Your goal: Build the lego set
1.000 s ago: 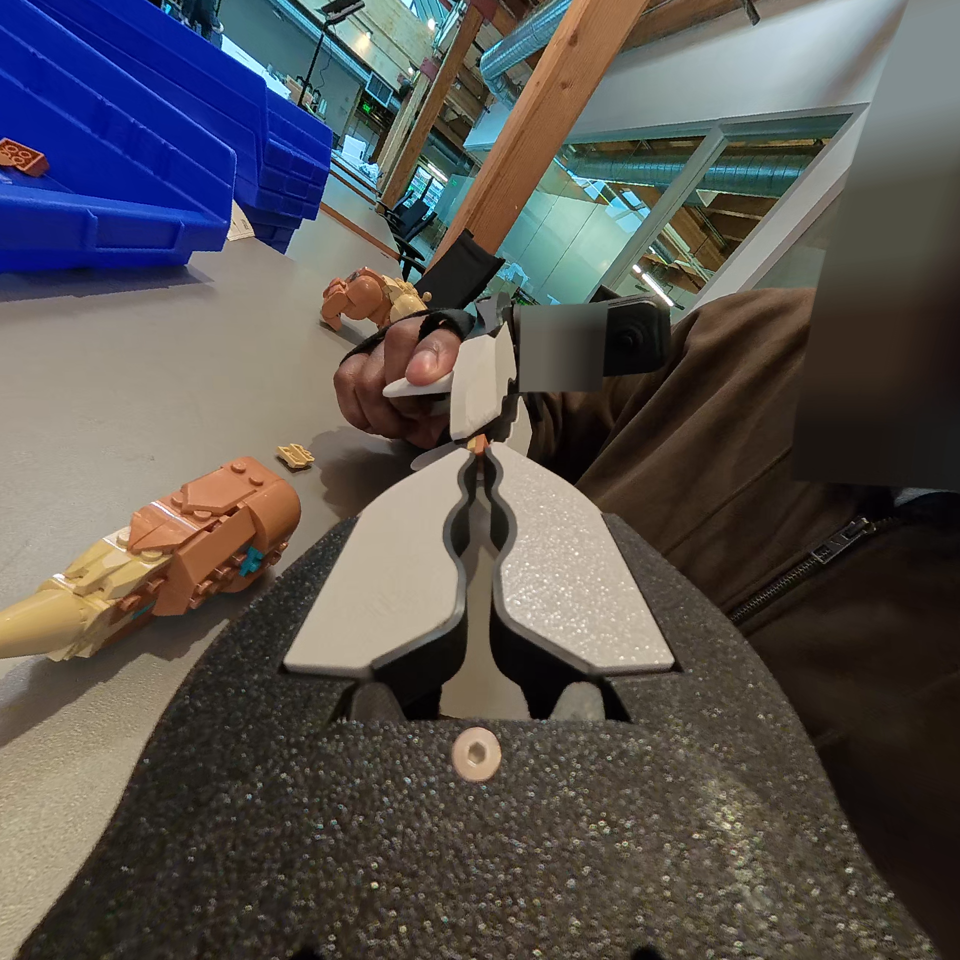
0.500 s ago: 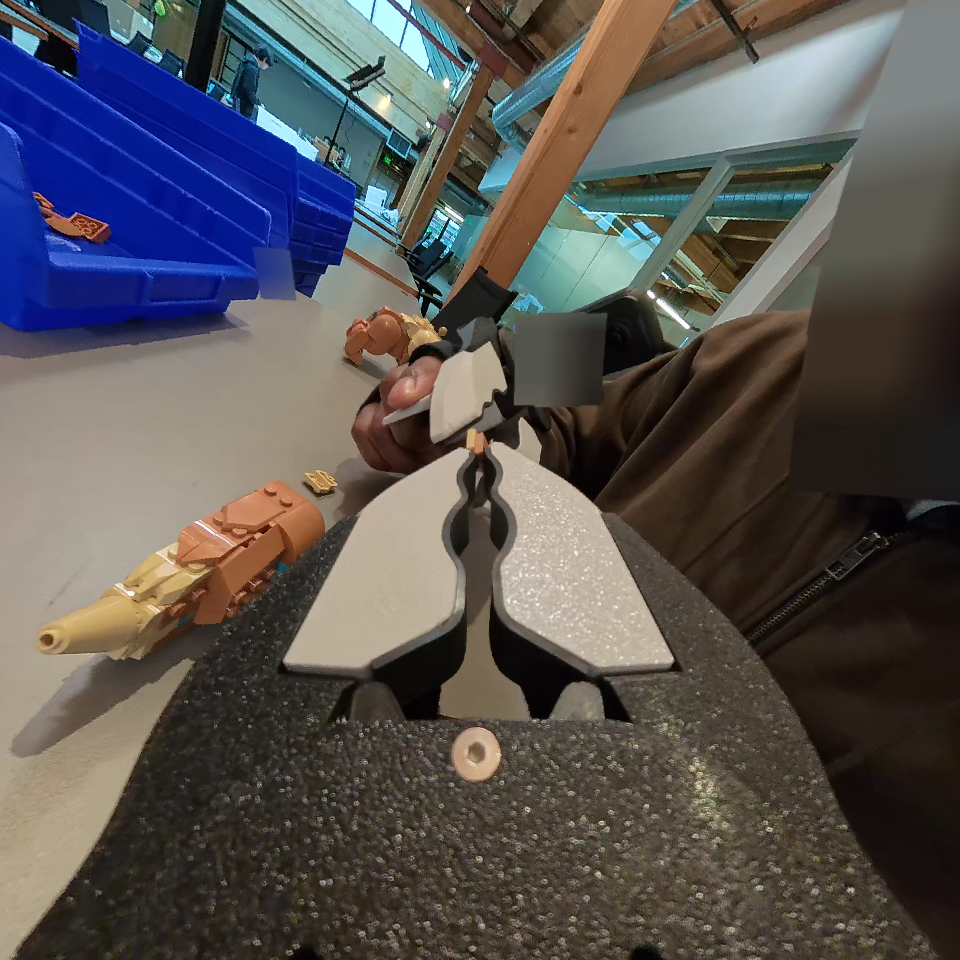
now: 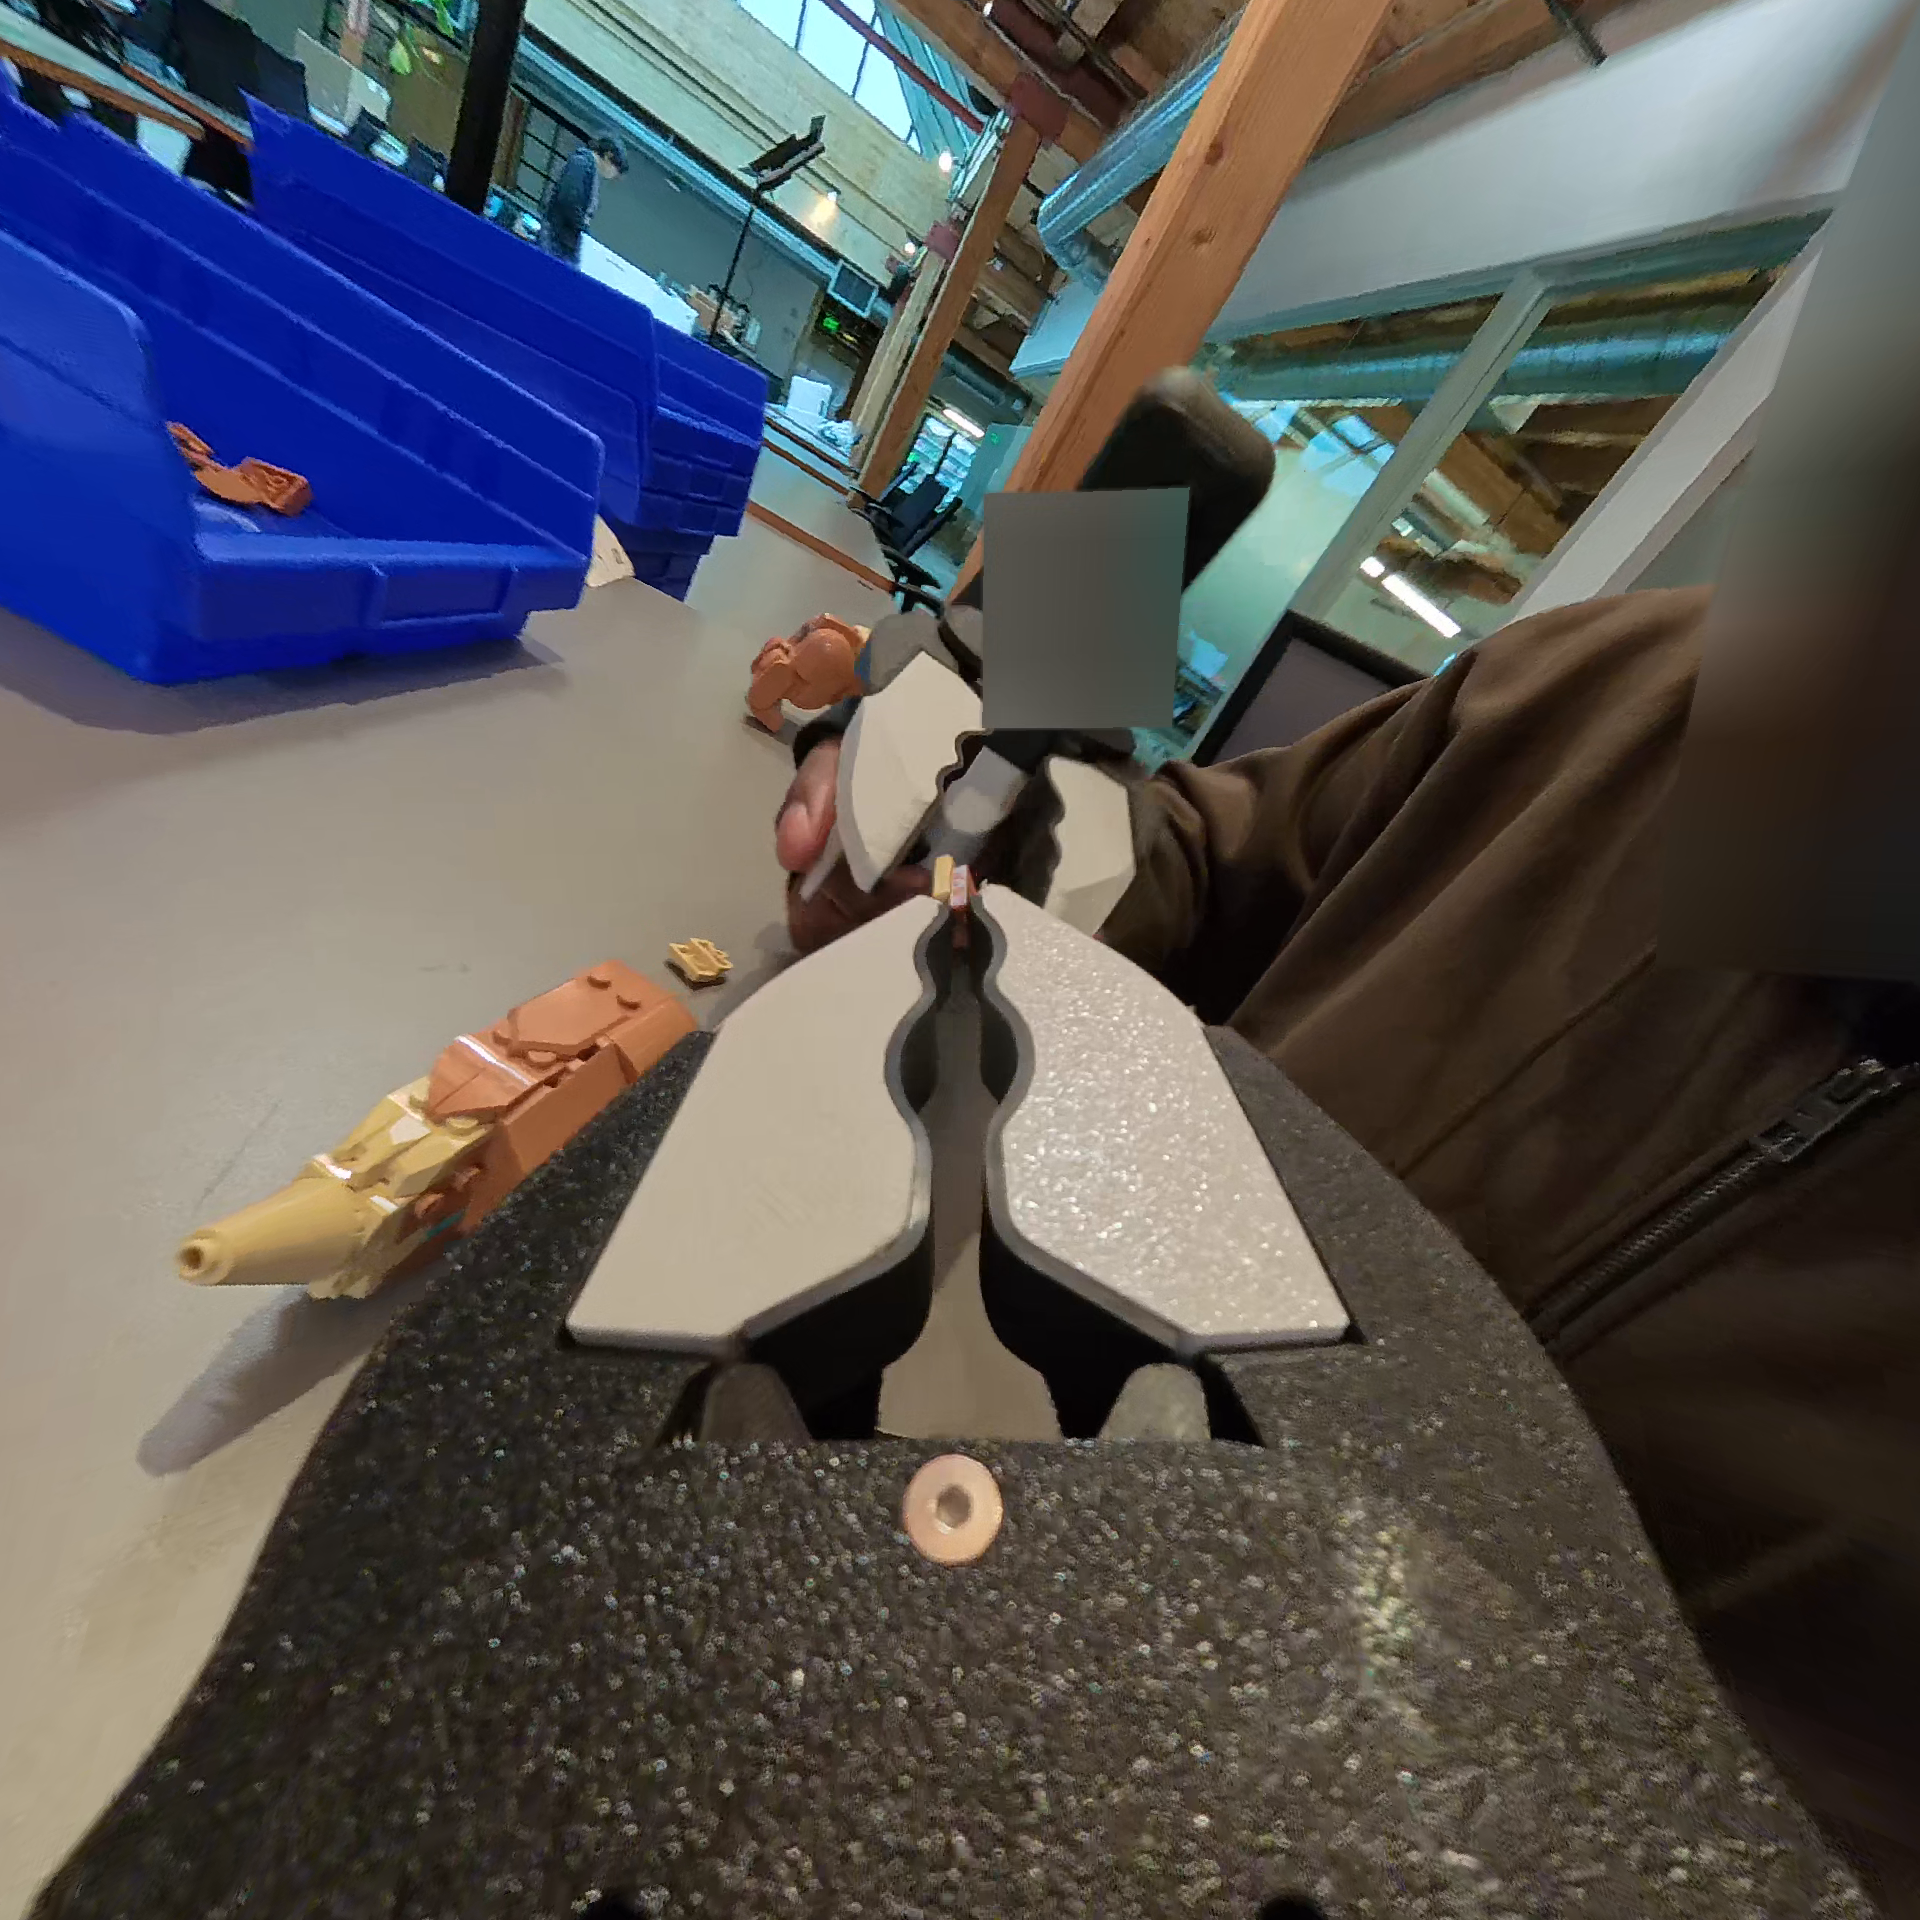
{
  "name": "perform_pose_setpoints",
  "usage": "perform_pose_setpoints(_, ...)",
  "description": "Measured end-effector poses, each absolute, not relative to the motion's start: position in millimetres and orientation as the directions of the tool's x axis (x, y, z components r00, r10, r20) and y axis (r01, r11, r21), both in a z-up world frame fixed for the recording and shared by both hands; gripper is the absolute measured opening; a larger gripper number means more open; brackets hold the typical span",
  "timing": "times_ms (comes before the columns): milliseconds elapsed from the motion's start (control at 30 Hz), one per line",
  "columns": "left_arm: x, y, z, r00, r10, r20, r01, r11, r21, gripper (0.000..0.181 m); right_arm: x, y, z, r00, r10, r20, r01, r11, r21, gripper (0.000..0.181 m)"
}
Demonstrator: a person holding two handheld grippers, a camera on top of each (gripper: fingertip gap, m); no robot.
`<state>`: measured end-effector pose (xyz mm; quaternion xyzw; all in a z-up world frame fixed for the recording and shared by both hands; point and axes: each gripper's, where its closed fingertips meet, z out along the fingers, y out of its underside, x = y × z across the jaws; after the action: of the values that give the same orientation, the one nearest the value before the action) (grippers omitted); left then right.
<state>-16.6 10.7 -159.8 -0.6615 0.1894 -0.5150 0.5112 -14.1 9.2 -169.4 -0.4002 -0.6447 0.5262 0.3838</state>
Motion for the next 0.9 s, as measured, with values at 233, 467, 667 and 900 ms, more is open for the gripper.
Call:
perform_pose_setpoints(233,-20.9,15.1,-161.1,0.641,-0.764,-0.077,-0.115,0.004,-0.993,0.002,-11.5,13.0,-172.3,-0.415,0.871,-0.262,0.272,-0.156,-0.950,0.025)
perform_pose_setpoints(467,-17.3,19.3,-182.7,0.521,-0.528,-0.671,-0.635,0.286,-0.718,0.003,-9.2,11.3,-179.1,-0.387,0.726,-0.569,0.442,-0.395,-0.805,0.021)
perform_pose_setpoints(667,-13.9,12.9,-163.6,0.369,-0.282,-0.886,-0.782,0.421,-0.460,0.003,-2.3,7.0,-181.4,-0.369,0.601,-0.709,0.508,-0.509,-0.695,0.024)
perform_pose_setpoints(900,-10.1,13.4,-168.4,0.012,-0.046,-0.999,-0.916,0.401,-0.029,0.002,1.2,-7.9,-178.8,-0.409,0.490,-0.770,0.540,-0.551,-0.637,0.028)
